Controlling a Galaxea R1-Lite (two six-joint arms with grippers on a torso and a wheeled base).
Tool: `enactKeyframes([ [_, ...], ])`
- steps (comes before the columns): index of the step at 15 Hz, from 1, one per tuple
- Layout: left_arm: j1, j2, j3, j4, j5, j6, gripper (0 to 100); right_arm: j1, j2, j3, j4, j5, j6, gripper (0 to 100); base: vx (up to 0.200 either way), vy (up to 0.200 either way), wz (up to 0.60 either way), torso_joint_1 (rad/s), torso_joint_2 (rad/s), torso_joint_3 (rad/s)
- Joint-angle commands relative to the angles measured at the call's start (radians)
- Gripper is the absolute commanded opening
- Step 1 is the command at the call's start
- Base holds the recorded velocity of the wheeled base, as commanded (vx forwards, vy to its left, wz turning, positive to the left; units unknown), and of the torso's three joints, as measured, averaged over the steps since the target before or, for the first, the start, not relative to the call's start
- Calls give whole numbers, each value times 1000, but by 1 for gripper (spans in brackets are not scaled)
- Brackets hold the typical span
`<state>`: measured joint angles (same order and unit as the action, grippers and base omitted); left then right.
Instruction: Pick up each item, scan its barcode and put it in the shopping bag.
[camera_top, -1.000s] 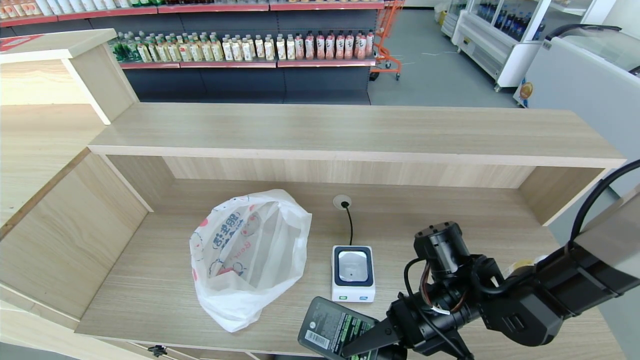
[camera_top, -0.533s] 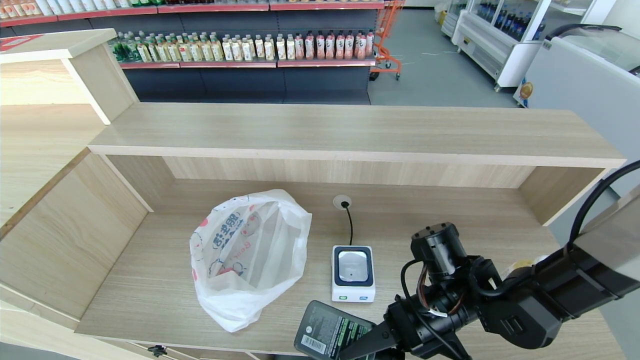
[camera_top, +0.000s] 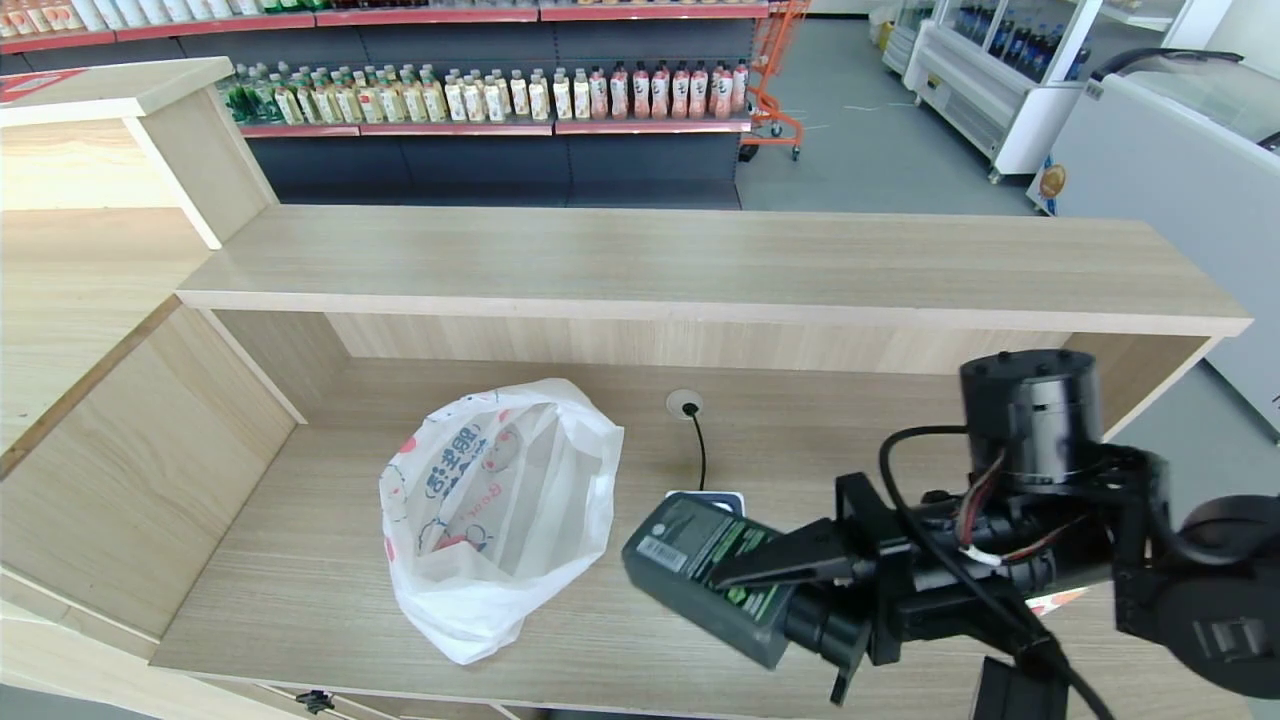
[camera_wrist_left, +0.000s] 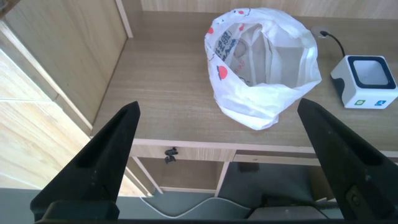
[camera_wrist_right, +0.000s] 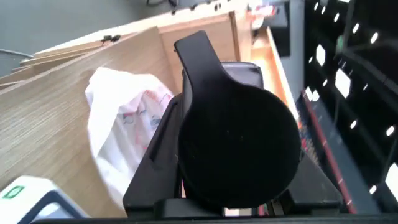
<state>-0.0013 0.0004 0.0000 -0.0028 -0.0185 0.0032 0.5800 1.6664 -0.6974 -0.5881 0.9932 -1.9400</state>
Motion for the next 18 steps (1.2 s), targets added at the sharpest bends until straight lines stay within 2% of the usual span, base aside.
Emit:
enactKeyframes([
  [1, 0, 0, 0, 0, 0, 0, 100, -112, -209, 67, 31, -117, 352, 0, 0, 0, 0, 0, 0, 0],
  [3, 0, 0, 0, 0, 0, 0, 100, -120, -254, 49, 47, -126, 664, 0, 0, 0, 0, 0, 0, 0],
  [5, 0, 0, 0, 0, 0, 0, 100, -129, -332, 105, 57, -139, 1061, 0, 0, 0, 0, 0, 0, 0],
  [7, 0, 0, 0, 0, 0, 0, 100, -124, -396, 180, 57, -294, 1480, 0, 0, 0, 0, 0, 0, 0],
  [8, 0, 0, 0, 0, 0, 0, 100, -100, -422, 200, 59, -415, 1848, 0, 0, 0, 0, 0, 0, 0],
  [9, 0, 0, 0, 0, 0, 0, 100, -80, -419, 199, 59, -475, 2100, 0, 0, 0, 0, 0, 0, 0],
  [10, 0, 0, 0, 0, 0, 0, 100, -83, -402, 199, 57, -495, 2248, 0, 0, 0, 0, 0, 0, 0],
  [12, 0, 0, 0, 0, 0, 0, 100, -135, -318, 194, 44, -521, 2350, 0, 0, 0, 0, 0, 0, 0],
  [14, 0, 0, 0, 0, 0, 0, 100, -140, -310, 211, 17, -527, 2443, 0, 0, 0, 0, 0, 0, 0],
  [16, 0, 0, 0, 0, 0, 0, 100, -147, -269, 202, 14, -535, 2442, 0, 0, 0, 0, 0, 0, 0],
  [18, 0, 0, 0, 0, 0, 0, 100, -147, -209, 177, -38, -605, 2429, 0, 0, 0, 0, 0, 0, 0],
])
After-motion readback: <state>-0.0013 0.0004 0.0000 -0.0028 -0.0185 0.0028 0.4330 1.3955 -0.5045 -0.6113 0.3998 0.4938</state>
